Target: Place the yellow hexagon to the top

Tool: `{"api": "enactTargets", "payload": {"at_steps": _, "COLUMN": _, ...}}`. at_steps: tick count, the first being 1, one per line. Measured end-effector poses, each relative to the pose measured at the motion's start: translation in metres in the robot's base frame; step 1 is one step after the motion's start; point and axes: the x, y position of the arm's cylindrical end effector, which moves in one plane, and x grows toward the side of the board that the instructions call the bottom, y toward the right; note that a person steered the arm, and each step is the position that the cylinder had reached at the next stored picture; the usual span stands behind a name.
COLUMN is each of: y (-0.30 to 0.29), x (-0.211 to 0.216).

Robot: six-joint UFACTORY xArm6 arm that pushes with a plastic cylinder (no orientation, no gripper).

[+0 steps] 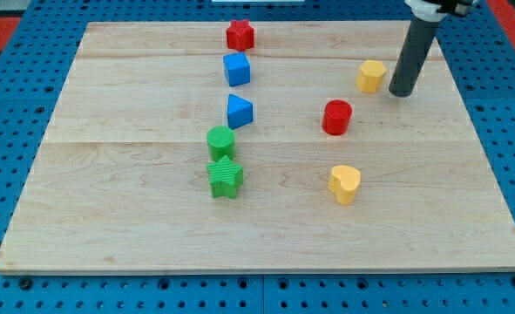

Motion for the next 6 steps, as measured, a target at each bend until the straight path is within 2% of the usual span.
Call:
{"api": "enactTargets", "payload": {"at_steps": 2, "y": -0.021, "x": -0.048}}
{"api": "enactTargets", "payload": {"at_steps": 5, "y": 0.020, "x": -0.037}}
{"api": "enactTargets", "payload": {"at_steps": 6, "y": 0.004, "x": -0.017}}
